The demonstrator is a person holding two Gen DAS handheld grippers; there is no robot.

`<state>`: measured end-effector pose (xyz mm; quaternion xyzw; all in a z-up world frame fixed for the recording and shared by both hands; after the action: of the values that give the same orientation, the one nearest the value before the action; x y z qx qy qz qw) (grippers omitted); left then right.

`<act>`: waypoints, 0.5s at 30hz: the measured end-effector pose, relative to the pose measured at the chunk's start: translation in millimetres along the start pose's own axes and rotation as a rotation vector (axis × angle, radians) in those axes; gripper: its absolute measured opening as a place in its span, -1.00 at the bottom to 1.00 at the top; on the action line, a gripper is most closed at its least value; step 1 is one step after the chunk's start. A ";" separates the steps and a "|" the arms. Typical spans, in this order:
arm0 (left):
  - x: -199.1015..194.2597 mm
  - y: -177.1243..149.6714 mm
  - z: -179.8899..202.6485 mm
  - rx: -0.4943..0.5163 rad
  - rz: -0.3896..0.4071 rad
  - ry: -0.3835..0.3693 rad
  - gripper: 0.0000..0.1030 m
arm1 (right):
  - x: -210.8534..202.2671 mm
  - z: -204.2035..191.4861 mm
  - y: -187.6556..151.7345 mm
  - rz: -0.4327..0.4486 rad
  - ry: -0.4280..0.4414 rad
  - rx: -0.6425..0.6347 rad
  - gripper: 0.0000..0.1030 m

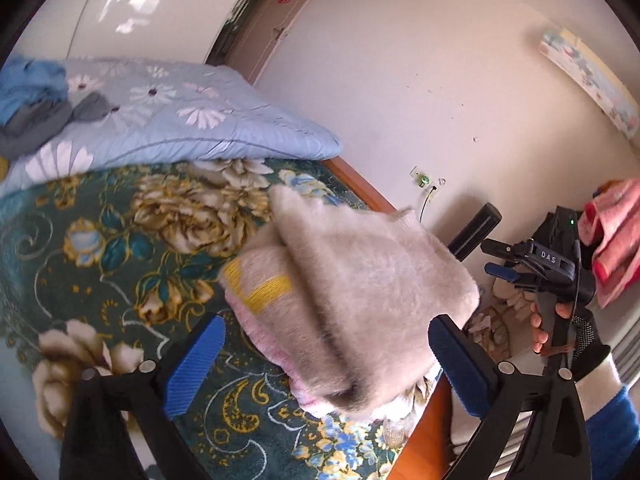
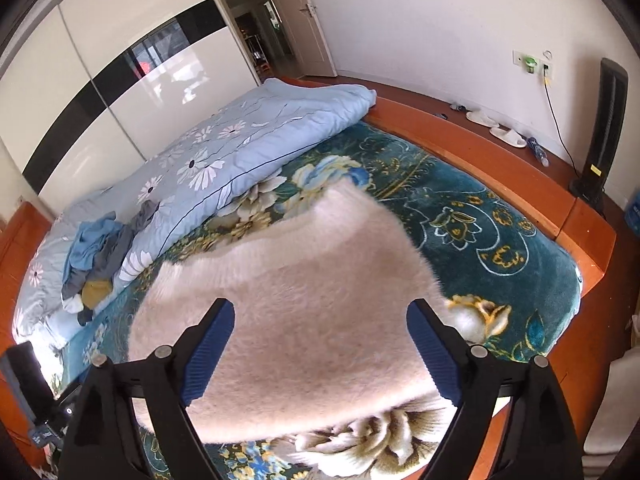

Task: Fold clothes
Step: 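Lower the folded sweater onto the pink and blue stack and open both tools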

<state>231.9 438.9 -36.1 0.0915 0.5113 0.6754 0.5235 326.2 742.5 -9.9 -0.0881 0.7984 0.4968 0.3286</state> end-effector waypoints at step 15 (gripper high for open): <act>66.4 -34.4 15.2 0.110 -0.173 0.011 1.00 | 51.1 -19.5 -51.4 -0.061 -0.060 -0.089 0.94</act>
<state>234.0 498.7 -83.5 0.0720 0.5566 0.5989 0.5713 302.4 710.2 -73.3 -0.1121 0.7622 0.5239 0.3633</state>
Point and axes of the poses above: each gripper's, at about its wrist camera, not at the fingertips, and x roughly the way its jaws point, z to its right, y to its top, the point moved 3 cm from there along x, roughly the way its jaws point, and after that the axes turned 11 degrees about z, right-handed, at the moved point
